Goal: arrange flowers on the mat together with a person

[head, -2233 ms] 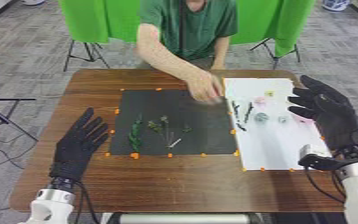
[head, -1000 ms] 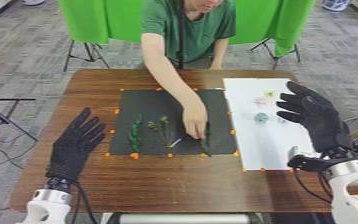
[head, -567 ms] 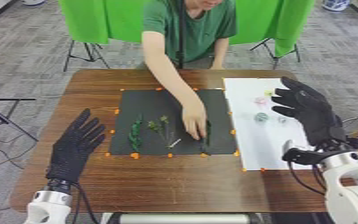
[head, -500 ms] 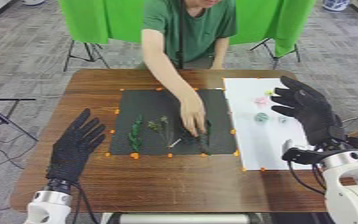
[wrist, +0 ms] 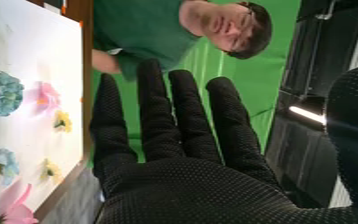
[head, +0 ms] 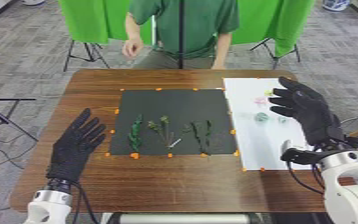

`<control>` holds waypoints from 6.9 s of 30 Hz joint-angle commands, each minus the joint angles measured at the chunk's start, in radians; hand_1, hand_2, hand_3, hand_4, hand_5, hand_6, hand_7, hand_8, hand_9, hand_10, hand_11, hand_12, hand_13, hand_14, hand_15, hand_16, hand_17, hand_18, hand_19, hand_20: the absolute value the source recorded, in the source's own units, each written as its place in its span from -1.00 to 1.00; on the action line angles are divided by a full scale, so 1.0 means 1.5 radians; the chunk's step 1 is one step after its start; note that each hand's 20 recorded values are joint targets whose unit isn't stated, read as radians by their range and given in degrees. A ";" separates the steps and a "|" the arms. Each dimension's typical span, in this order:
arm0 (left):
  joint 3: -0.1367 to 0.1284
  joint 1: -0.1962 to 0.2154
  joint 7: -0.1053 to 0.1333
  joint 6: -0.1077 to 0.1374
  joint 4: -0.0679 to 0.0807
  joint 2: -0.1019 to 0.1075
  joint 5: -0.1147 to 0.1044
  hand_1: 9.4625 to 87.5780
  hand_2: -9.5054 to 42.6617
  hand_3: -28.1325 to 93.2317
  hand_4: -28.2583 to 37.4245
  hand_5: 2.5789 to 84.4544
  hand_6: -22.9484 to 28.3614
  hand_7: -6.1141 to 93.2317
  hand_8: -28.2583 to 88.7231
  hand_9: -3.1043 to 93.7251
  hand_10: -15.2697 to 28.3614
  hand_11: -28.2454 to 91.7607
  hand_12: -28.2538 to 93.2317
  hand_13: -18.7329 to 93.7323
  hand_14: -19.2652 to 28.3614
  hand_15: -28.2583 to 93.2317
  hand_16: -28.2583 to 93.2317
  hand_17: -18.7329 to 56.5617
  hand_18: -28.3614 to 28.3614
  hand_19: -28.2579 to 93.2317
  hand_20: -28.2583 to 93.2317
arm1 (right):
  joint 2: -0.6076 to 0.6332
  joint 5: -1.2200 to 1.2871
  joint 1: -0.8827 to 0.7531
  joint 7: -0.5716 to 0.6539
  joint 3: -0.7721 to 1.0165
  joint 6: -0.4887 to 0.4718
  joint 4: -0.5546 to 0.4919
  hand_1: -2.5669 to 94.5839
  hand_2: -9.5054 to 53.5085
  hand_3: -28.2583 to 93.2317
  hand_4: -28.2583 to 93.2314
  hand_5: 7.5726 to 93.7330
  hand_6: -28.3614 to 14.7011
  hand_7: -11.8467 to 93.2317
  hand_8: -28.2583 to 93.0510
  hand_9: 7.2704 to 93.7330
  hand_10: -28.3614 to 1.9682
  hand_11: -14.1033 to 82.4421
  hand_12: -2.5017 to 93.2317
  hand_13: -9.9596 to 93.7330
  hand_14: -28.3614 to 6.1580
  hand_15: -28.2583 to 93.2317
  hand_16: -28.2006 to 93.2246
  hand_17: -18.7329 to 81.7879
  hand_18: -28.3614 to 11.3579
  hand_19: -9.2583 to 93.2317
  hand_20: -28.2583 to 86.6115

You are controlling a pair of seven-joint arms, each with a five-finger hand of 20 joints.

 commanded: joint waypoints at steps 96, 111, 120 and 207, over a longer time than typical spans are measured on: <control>-0.077 0.005 -0.021 0.037 0.021 0.185 -0.028 -0.58 -0.59 0.65 -0.93 -0.36 -0.05 -0.59 -0.66 -0.41 0.20 -0.32 -0.29 -0.31 0.39 -0.24 -0.48 -0.82 0.76 0.17 -0.39 | -0.120 -0.890 0.646 -0.207 -0.806 0.156 0.443 0.11 -1.00 0.78 -0.98 0.56 0.41 -0.02 -0.61 0.94 0.44 -0.36 -0.19 0.69 0.28 0.67 -0.09 0.23 -0.51 1.00 0.42; -0.029 -0.064 -0.039 0.019 0.038 0.221 -0.025 -0.58 -0.59 0.65 -0.93 -0.36 -0.05 -0.59 -0.66 -0.41 0.20 -0.32 -0.29 -0.32 0.39 -0.25 -0.47 -0.82 0.76 0.17 -0.39 | -0.215 -1.032 0.632 -0.127 -0.805 0.193 0.557 0.13 -1.00 0.74 -1.00 0.61 0.47 -0.10 -0.63 0.97 0.52 -0.51 -0.27 0.69 0.30 0.67 -0.11 0.22 -0.51 1.00 0.41; -0.021 -0.075 -0.039 0.016 0.042 0.225 -0.025 -0.58 -0.59 0.65 -0.93 -0.36 -0.05 -0.59 -0.66 -0.41 0.20 -0.32 -0.29 -0.32 0.39 -0.25 -0.47 -0.82 0.76 0.17 -0.39 | -0.202 -1.054 0.642 -0.043 -0.830 0.150 0.536 0.09 -1.00 0.72 -1.00 0.56 0.48 -0.12 -0.61 0.92 0.54 -0.55 -0.29 0.67 0.29 0.67 -0.11 0.20 -0.52 1.00 0.40; -0.027 0.018 0.017 0.022 -0.007 0.032 0.021 -0.57 -0.59 0.64 -0.91 -0.36 -0.04 -0.59 -0.67 -0.41 0.20 -0.31 -0.30 -0.31 0.40 -0.24 -0.48 -0.82 0.77 0.17 -0.39 | 0.003 -0.026 -0.068 -0.016 -0.007 0.068 -0.024 -0.57 -0.71 0.83 -0.93 -0.19 -0.07 -0.53 -0.70 -0.18 -0.14 -0.42 -0.53 -0.11 -0.10 0.07 -0.20 -0.40 -0.66 0.23 0.03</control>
